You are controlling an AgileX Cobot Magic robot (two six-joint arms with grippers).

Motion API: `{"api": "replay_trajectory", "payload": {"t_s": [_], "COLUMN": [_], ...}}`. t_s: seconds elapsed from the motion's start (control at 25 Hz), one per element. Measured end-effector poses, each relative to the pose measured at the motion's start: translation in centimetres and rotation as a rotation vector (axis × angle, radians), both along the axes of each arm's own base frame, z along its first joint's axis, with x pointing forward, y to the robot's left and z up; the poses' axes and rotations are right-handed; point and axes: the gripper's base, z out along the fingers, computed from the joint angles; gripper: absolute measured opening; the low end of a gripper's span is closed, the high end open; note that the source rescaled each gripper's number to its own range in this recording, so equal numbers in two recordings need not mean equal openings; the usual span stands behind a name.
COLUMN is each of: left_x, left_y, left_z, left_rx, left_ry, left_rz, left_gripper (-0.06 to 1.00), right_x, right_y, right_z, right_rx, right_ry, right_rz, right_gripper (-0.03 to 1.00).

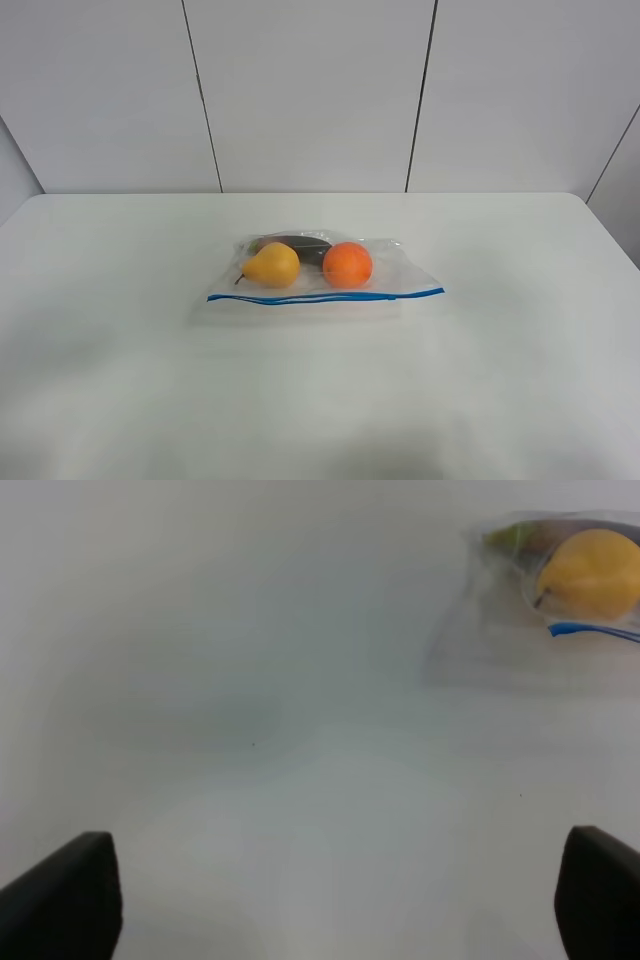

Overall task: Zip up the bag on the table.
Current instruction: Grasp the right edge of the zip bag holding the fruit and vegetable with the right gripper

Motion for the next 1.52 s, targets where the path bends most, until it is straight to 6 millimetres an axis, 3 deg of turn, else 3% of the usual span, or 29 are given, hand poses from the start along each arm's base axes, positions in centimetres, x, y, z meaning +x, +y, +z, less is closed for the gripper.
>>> {"api": "replay_trajectory", "payload": {"t_s": [0.12,0.24,0.4,0.64,0.84,1.08,1.32,1.52], "left_x": [0.0,0.0,0.0,0.0,0.0,0.0,0.0,0.0], "left_y": [0.0,0.0,0.0,0.0,0.0,0.0,0.0,0.0], "left_z": [0.0,0.0,0.0,0.0,0.0,0.0,0.0,0.0], "left_rx": [0.0,0.0,0.0,0.0,0.0,0.0,0.0,0.0], "left_ry": [0.0,0.0,0.0,0.0,0.0,0.0,0.0,0.0], "left_rz": [0.0,0.0,0.0,0.0,0.0,0.0,0.0,0.0], "left_gripper": [1.0,1.0,1.0,1.0,1.0,1.0,1.0,1.0], "right_x": [5.3,10.7,17.3,23.7,26.3,27.6,27.4,28.2], "right_y": [0.3,0.7,1.4,2.4,2.8,3.0,3.3,3.2], "right_z": [1.1,0.4,-3.0,-10.6,-17.3,-21.6,-23.9,-23.2], "right_rx": [0.065,0.136,0.23,0.373,0.515,0.779,0.825,0.818], "right_ry": [0.122,0.261,0.455,0.716,0.87,0.939,1.007,0.976], "right_rz": [0.018,0.032,0.074,0.122,0.136,0.202,0.237,0.259], "right_gripper": [0.94,0.94,0.94,0.94,0.94,0.9,0.79,0.61]}}
